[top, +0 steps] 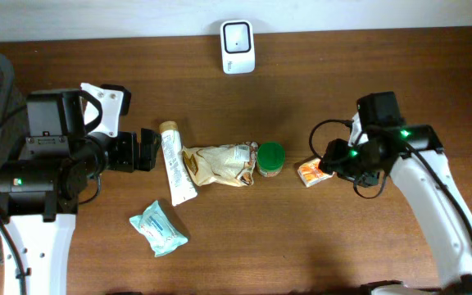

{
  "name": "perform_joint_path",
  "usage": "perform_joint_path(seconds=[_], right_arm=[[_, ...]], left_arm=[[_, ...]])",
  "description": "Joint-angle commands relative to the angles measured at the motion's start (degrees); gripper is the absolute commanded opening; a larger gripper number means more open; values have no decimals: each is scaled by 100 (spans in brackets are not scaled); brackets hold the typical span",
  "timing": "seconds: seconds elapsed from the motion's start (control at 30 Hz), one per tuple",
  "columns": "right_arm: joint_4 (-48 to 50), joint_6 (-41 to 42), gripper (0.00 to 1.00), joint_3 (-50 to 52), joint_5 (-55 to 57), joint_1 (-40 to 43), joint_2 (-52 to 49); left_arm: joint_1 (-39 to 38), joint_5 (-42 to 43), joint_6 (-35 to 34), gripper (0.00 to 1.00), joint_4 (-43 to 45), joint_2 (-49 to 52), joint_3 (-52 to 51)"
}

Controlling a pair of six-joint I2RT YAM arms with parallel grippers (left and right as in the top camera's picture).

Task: Scan the item barcode
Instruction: 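Reach the right gripper to the orange Kleenex pack and grasp it, then lift the Kleenex pack with the right gripper and hold it over the scanner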

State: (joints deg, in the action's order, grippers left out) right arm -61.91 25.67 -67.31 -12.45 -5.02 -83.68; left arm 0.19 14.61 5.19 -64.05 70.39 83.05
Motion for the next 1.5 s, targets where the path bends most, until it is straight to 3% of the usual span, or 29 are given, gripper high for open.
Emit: perform_joint_path(seconds=[0.0,0.1,0.3,0.4,0.47,0.57,0.63,0.67,0.7,0.8,1.1,1.13,1.2,1.27,1.3,1.4,1.47], right_arm=[[127,776,36,2,348,15,-962],[640,935,33,2,179,15,-1971],[1840,922,39,608,278,-24,-2166],[2927,-570,40,798,245,-22,-2164],[3246,-1222,59,708,74,-22,-2164],[2933,-1790,66,299,-227,-15,-2164],[2210,-1322,67,-13,-481,-15,-2164],[1464,-382,66,-160,-490,-11,-2164],[1414,-214,66,-98,-455,-15,-2166],[1585,125,55,-9,-66,-17,-2173],[1906,229,50,-4,240,-184,-2754],[1971,227,35,-2,221,-184,-2817],[1993,225,15,-4,223,-181,-2820],[1930,118,4,-7,221,-170,-2817],[1902,85,4,-24,219,-164,-2811],[763,-848,4,-1034,-136,-120,-2229],[-129,-1523,4,-2096,-1187,109,-1613]], left_arm=[[35,66,114,99,7,-24,15],[37,66,116,99,7,-24,15],[35,66,116,99,7,-24,15],[35,66,116,99,7,-24,15],[35,66,116,99,7,-24,15],[35,66,116,99,7,-24,15],[35,66,116,99,7,-24,15],[35,66,116,99,7,-24,15],[35,66,116,99,7,-24,15],[37,66,116,99,4,-24,15],[35,66,116,99,-9,-24,15],[35,66,116,99,-11,-24,15],[35,66,116,99,-11,-24,15],[35,66,116,99,-11,-24,15],[35,66,116,99,-11,-24,15],[35,66,116,99,-11,-24,15],[35,66,116,99,-11,-24,15]])
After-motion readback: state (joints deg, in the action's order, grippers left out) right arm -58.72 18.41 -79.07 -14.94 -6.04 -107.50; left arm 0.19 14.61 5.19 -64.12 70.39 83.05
